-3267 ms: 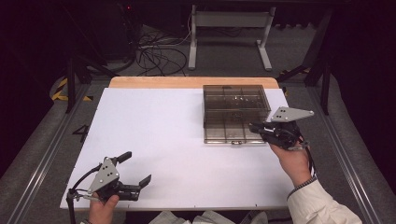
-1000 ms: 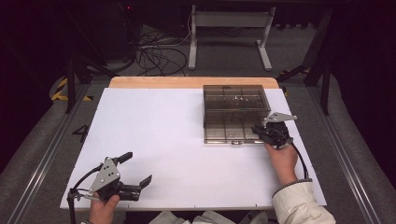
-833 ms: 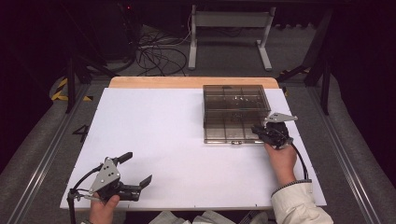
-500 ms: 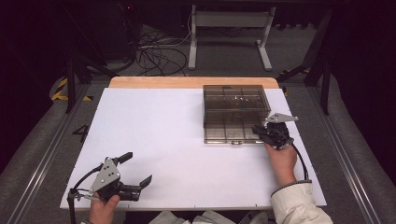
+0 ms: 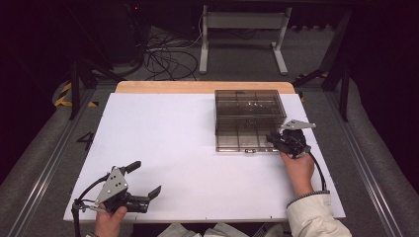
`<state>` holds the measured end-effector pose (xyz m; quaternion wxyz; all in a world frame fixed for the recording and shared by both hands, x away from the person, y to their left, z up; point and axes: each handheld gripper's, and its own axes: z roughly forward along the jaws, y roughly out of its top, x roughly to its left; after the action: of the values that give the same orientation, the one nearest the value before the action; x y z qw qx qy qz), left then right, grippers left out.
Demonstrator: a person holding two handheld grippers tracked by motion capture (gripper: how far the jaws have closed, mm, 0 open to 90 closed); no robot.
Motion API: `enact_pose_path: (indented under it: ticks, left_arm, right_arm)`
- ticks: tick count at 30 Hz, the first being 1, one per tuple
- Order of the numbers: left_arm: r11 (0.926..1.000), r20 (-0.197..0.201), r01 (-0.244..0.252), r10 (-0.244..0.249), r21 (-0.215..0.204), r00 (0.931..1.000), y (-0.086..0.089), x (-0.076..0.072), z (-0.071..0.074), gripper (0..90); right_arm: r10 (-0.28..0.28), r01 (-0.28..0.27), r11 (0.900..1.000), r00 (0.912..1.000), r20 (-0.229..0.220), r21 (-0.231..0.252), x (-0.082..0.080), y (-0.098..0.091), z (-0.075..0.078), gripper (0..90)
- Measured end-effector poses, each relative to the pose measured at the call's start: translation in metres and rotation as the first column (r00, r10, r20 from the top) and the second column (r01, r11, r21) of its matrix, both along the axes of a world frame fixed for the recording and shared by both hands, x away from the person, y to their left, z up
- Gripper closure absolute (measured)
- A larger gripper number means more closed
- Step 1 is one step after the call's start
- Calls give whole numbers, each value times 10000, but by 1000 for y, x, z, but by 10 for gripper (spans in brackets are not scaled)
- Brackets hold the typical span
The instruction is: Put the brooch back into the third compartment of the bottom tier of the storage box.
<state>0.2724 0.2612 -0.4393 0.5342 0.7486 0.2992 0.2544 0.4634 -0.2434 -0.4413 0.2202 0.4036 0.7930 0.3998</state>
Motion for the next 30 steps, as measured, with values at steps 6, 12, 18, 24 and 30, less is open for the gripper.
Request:
enact_pose_path:
  ticks: [6, 12, 18, 24, 30]
  left_arm:
    - [10000, -45, -5, 5, -86, 10000, 0, 1, 0, 21]
    - [10000, -10, 30, -30, -9, 10000, 0, 1, 1, 21]
    - [10000, 5, 20, -20, -66, 10000, 1, 1, 1, 21]
    - [10000, -11, 35, -35, -83, 10000, 1, 1, 1, 21]
    - [9999, -34, 49, -49, -93, 10000, 1, 2, 1, 21]
  right_arm:
    - [-36, 28, 9998, 9994, 355, 207, -5, -1, 7, 505]
    - [319, -355, 9983, 9965, 771, 458, -15, -1, 22, 324]
    - [566, -622, 9957, 9951, 811, 682, -24, 0, 32, 257]
    - [590, -660, 9952, 9936, 968, 717, -29, 0, 37, 255]
    - [599, -679, 9941, 9937, 944, 841, -31, -4, 39, 255]
